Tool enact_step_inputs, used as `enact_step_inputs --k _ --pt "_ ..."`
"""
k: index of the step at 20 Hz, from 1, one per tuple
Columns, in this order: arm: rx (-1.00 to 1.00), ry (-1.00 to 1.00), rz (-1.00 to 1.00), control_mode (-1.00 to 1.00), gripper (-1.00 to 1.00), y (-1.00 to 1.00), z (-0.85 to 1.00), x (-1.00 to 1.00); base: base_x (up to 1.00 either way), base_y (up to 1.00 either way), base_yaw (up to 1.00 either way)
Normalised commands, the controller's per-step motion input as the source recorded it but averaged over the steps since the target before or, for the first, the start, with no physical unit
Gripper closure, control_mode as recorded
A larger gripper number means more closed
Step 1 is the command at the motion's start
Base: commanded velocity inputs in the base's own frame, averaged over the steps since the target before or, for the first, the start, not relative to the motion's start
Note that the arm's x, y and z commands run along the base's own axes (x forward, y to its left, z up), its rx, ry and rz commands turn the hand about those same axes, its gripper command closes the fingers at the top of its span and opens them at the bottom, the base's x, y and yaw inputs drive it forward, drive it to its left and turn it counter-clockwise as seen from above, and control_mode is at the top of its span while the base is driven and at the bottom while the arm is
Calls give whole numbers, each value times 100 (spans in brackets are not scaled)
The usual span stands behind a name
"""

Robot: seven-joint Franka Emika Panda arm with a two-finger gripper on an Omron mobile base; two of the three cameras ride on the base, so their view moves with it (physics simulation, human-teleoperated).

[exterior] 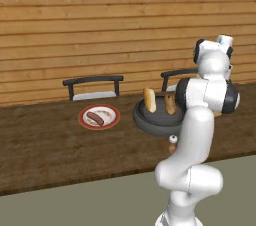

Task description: Place one bun and one sausage from the bowl on each plate.

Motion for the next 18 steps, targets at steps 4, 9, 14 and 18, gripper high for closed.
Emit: enact_step_inputs --k 4,9,14,18 --pt "-15 -21 -11 -100 -100 100 9 -16 0 0 0" --pt "-7 0 -9 -100 -100 100 0 33 0 0 0" --pt "2 3 -2 -100 -100 88 0 92 0 0 0" --pt "18 11 -4 -100 -100 25 0 19 0 0 0"
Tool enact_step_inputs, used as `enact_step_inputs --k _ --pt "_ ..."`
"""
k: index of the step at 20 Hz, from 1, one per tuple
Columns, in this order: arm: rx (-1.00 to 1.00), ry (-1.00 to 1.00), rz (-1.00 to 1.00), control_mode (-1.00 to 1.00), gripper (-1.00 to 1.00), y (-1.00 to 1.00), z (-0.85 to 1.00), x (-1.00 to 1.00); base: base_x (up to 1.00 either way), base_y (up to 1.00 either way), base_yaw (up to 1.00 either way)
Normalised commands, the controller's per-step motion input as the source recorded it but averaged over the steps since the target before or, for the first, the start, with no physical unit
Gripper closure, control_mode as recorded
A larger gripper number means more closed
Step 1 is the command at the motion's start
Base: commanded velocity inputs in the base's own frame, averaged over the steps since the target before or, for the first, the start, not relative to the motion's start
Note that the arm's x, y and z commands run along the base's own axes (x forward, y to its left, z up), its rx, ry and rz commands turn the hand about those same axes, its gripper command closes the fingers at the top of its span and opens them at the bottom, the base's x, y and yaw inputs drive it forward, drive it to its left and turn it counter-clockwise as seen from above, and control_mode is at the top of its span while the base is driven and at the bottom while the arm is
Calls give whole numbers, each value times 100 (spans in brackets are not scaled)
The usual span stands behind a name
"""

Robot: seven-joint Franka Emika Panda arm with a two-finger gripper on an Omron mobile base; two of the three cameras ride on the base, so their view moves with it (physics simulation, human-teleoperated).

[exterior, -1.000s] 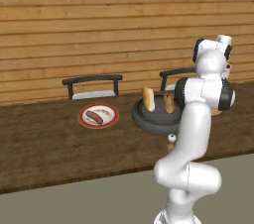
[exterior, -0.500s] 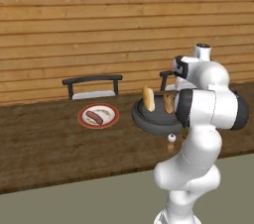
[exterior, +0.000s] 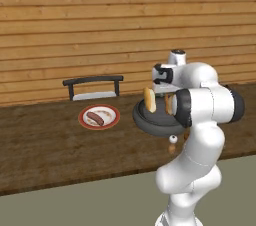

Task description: Place one bun and one sausage from the bowl on each plate.

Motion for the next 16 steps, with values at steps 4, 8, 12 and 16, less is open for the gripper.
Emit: enact_step_inputs --k 4,8,12,16 --pt "13 12 0 -100 -100 -7 3 -68 0 0 0" --pt "-2 14 0 -100 -100 12 23 -73 0 0 0" --pt "-5 -2 0 -100 -100 14 -36 -23 0 0 0" --pt "-2 -3 0 -100 -100 -1 -38 21 0 0 0"
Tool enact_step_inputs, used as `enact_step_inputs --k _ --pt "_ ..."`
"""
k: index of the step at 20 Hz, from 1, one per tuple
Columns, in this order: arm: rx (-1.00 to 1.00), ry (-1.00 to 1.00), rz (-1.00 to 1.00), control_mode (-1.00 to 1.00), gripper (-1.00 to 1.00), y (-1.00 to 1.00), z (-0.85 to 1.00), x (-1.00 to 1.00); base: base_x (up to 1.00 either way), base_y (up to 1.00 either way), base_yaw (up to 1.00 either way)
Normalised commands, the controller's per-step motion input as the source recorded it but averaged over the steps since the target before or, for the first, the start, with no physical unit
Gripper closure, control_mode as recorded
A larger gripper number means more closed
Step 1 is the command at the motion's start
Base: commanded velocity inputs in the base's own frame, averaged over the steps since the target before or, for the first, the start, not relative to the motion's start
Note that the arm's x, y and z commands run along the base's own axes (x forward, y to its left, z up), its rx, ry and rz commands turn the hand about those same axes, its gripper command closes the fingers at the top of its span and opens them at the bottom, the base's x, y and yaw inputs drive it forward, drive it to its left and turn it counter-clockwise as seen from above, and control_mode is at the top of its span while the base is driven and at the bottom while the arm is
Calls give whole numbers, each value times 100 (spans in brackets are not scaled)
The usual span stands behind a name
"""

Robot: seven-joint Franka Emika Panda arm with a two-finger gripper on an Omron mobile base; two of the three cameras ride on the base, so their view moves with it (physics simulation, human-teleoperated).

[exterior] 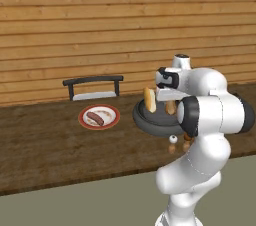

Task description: Place one bun and one sausage from the bowl on each plate.

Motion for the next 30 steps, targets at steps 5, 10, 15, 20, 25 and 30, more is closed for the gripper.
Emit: enact_step_inputs --k 5,10,15,20,25,30 --pt "0 0 -7 -100 -100 -3 -12 32 0 0 0" --pt "0 0 -6 -100 -100 -1 -21 40 0 0 0" --pt "0 0 -6 -100 -100 0 -27 0 0 0 0" --pt "0 0 -3 -100 -100 0 -13 -25 0 0 0" --pt "0 1 -3 -100 100 0 -2 -2 0 0 0" --pt "0 0 0 -100 100 0 0 0 0 0 0"
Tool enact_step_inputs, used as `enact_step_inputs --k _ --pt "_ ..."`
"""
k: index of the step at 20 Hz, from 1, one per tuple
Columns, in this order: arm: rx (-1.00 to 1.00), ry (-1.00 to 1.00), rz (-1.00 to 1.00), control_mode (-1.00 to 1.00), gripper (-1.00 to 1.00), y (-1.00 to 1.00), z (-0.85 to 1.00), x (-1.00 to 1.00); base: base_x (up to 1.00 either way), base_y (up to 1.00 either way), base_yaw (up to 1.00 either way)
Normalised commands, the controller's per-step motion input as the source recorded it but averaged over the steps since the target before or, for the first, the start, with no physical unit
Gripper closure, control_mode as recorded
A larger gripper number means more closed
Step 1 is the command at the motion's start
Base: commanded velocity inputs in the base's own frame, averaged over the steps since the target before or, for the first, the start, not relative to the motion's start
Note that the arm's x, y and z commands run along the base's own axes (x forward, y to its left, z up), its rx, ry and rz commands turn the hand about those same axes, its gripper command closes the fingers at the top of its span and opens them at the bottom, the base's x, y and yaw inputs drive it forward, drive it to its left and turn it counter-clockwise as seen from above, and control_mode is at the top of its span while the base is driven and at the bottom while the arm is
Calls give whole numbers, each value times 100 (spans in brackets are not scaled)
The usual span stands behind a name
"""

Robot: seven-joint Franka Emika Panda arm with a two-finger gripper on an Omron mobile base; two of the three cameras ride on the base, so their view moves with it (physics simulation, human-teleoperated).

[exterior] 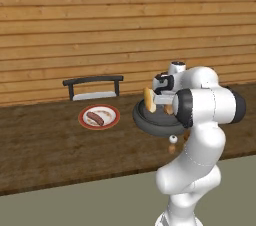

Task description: Place one bun and one sausage from the bowl on each plate.

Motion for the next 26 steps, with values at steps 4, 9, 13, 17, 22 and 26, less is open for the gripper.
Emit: enact_step_inputs --k 4,9,13,17,22,26 --pt "0 -3 0 -100 100 -6 38 -44 0 0 0" --pt "-5 -11 12 -100 100 -39 99 -93 0 0 0" --pt "-15 -7 29 -100 100 -81 51 -51 0 0 0" --pt "-11 -12 32 -100 100 -93 35 -22 0 0 0" --pt "-1 -8 20 -100 100 -95 37 6 0 0 0" --pt "1 9 1 -100 100 -56 -8 66 0 0 0"
